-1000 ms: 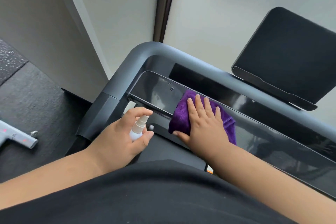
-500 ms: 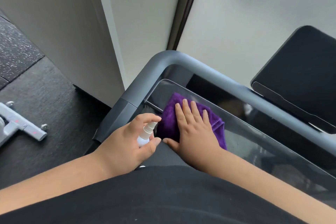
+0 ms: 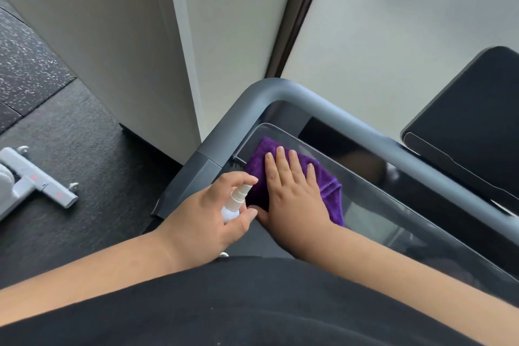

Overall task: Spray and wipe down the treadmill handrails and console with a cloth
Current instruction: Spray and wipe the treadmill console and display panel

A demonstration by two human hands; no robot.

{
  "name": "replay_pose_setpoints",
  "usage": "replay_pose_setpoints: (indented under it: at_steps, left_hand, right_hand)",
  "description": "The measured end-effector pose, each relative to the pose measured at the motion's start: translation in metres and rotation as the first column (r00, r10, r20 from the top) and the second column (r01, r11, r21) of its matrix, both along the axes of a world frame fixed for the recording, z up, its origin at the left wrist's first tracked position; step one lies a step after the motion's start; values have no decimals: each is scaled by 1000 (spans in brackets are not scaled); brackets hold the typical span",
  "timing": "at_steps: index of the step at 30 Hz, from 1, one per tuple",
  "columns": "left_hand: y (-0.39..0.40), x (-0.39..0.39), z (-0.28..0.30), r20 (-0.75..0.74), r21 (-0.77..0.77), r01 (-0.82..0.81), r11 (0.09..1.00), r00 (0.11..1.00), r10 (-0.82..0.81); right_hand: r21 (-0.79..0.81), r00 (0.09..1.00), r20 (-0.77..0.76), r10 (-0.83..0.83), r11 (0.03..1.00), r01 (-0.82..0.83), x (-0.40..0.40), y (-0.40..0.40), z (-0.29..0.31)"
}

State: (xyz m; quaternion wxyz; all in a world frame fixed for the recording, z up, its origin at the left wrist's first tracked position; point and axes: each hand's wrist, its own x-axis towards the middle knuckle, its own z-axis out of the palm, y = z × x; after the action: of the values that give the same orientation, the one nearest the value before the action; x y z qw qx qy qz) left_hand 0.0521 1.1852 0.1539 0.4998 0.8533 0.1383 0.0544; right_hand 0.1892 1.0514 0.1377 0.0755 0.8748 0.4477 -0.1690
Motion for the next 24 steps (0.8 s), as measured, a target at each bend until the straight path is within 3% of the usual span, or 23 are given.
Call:
replay_pose_setpoints:
  at_steps: [8,13,17,24]
  left_hand:
    - [-2,1,-3,-36,-25,-28,999,999,27]
    - [-2,-9,0,-27,-14,-37,999,999,37]
    - [-2,-11,-3,-27,-1,-45,999,999,45]
    - [-15,-9,-3,-40,-30,-6,1000,999,5]
  right_hand:
    - [7,999,28,-30,1000,29,24,44,-2]
    - [44,993,45,110,993,-112,-4,9,-11]
    - [-17,983,8,184,983,-184,12,16,-6]
    - [74,998,-41,46,996,-43,21,26,3]
